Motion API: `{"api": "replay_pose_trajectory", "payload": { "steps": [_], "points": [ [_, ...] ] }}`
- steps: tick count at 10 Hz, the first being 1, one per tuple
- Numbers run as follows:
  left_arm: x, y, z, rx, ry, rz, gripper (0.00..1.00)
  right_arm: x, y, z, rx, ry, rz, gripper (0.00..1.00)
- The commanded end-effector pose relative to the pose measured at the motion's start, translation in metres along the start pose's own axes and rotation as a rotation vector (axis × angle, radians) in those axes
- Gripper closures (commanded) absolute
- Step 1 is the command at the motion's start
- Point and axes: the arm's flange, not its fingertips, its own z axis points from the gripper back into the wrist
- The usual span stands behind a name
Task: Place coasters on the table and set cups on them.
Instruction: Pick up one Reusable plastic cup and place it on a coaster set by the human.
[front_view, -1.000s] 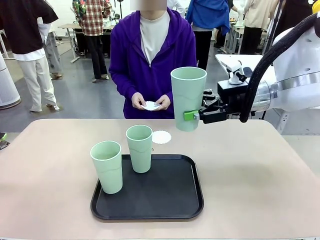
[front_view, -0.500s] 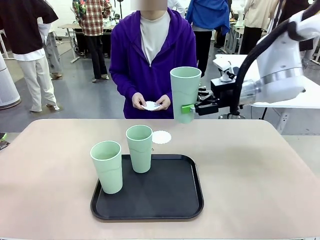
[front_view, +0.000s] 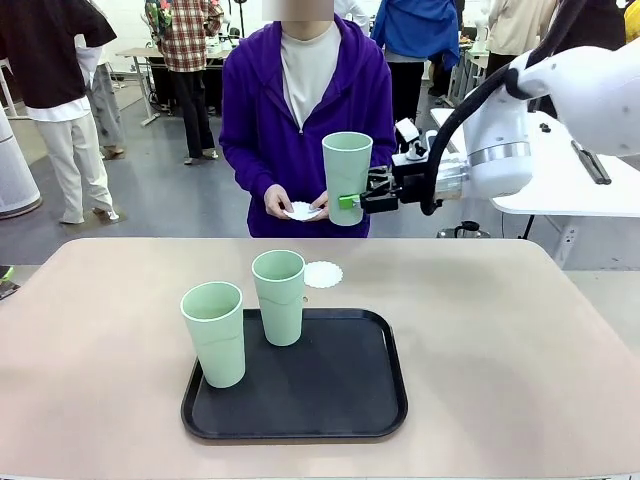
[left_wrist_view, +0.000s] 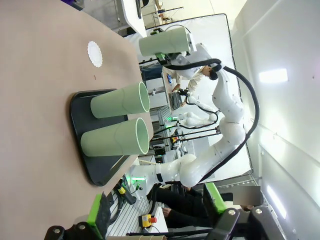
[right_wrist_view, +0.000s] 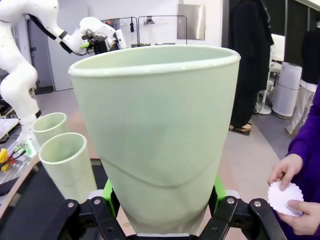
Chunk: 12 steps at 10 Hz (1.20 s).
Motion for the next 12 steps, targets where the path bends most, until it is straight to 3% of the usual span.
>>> {"api": "replay_pose_trajectory", "payload": {
  "steps": [1, 3, 7, 12],
  "points": [
    [0.000, -0.002, 0.002, -0.012, -0.004, -0.013, 0.00, -0.007, -0.026, -0.018, -0.003, -0.030, -0.015, 0.18],
    [0.000, -0.002, 0.002, -0.012, -0.004, -0.013, 0.00, -0.022, -0.036, -0.025, 0.007, -0.061, -0.032, 0.18],
    [0.000, -0.002, 0.002, -0.012, -0.004, -0.013, 0.00, -0.047, -0.025, -0.042, 0.052, -0.028, -0.066, 0.18],
    [0.000, -0.002, 0.002, -0.012, -0.004, -0.013, 0.00, -0.048, -0.023, -0.040, 0.045, -0.024, -0.044, 0.18]
  ]
}}
